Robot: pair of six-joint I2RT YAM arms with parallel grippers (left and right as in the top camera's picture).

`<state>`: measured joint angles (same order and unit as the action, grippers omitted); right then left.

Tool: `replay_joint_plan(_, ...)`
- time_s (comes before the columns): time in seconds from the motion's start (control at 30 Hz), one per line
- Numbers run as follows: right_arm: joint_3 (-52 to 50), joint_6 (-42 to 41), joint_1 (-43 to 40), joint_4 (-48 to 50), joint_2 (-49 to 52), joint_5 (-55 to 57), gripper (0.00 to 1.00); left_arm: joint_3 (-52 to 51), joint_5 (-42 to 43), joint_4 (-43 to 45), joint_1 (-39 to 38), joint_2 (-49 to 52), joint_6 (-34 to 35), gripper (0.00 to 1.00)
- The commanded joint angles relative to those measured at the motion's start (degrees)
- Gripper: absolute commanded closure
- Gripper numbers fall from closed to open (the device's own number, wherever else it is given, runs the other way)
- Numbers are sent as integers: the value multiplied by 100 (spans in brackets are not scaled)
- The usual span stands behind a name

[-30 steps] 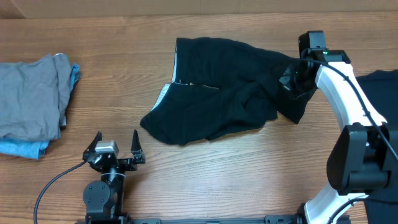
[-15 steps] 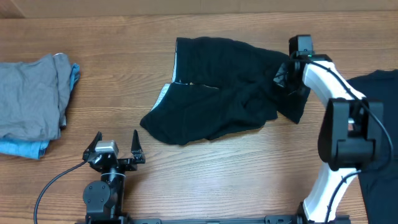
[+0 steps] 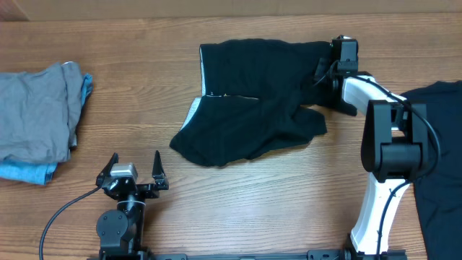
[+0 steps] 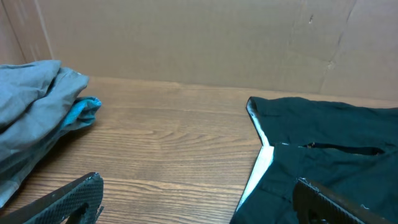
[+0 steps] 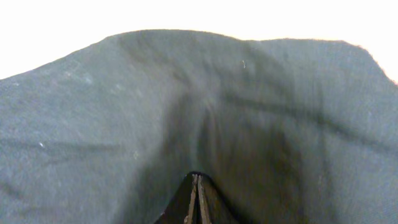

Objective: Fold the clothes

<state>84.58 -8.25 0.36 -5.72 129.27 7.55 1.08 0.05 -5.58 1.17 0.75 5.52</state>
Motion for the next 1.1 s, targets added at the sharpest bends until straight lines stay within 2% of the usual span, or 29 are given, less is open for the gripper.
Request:
replay_joint_plan(0.0, 111, 1137, -44, 535, 105, 210, 96, -35, 42, 26, 31, -46, -127, 0)
replay_joint_plan(0.07, 385, 1215, -37, 509, 46, 295, 95, -35, 39, 26, 31, -46, -127, 0)
replay_joint_plan(0.23, 713, 1213, 140, 74, -866, 293, 62, -35, 42, 26, 31, -46, -127, 0)
replay_joint_plan(0.27, 734, 1207, 236, -120, -1237, 291, 44, -35, 39, 26, 31, -46, -129, 0)
replay_joint_plan(0.37, 734, 1102, 538, -883, -2090, 271, 32, -35, 42, 26, 31, -46, -127, 0)
replay_joint_plan(0.4, 734, 990, 686, -1333, -2389, 273, 27, -35, 39, 28, 31, -46, -127, 0)
replay_joint_plan(0.5, 734, -247, 984, -2621, -2942, 271, 9, -35, 42, 26, 31, -46, -127, 0)
replay_joint_plan(0.57, 734, -1064, 997, -3366, -3014, 243, 6, -35, 39, 26, 31, -46, -127, 0)
replay_joint_plan(0.6, 732, -1202, 977, -3738, -3014, 55, 5, -35, 24, 142, 31, -46, -129, 0)
replay_joint_plan(0.73, 732, -1196, 964, -4389, -3016, -361, 0, -35, 26, 520, 31, -46, -59, 0)
replay_joint_plan(0.87, 732, -1193, 964, -4817, -3016, -361, 0, 133, 1191, 848, 28, -37, 92, 0)
replay_joint_plan(1.0, 732, -1193, 964, -4887, -3016, -361, 0, 1447, 1154, 280, 31, 706, 173, 0)
replay_joint_plan(1.07, 732, -1193, 964, -4887, -3016, -361, 0, 2761, 1211, -216, 28, 2103, 173, 0)
